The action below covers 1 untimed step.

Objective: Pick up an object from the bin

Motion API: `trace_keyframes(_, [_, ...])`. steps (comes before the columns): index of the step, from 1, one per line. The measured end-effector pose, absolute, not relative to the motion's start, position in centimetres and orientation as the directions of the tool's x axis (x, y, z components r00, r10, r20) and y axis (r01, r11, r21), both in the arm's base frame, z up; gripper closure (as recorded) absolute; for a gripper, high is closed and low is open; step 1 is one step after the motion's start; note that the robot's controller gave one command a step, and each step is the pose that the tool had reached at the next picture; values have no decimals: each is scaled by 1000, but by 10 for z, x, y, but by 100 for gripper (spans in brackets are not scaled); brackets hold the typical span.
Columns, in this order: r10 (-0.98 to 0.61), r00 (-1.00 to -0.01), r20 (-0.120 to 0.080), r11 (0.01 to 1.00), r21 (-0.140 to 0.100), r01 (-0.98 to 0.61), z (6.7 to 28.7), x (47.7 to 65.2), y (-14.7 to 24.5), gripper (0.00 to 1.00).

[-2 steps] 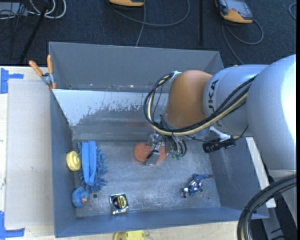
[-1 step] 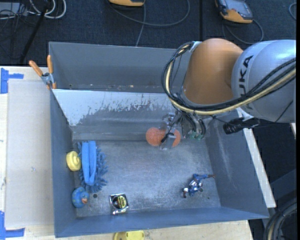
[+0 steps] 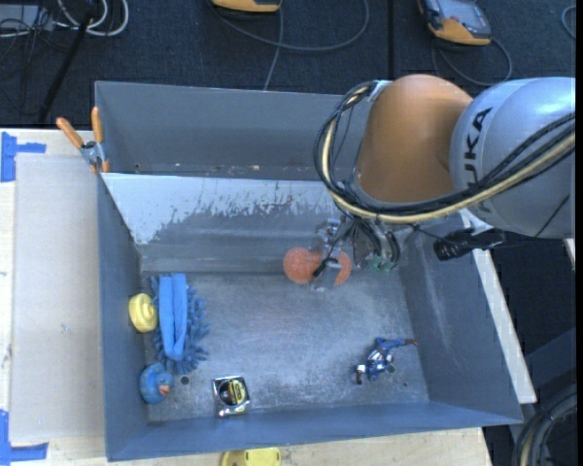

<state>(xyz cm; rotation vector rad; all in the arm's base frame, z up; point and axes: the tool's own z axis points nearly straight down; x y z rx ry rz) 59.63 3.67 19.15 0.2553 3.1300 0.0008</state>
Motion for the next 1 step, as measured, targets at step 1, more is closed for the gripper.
trace_keyframes(1, [155, -988, -2, 988, 1, 155, 282, 602, 39, 100])
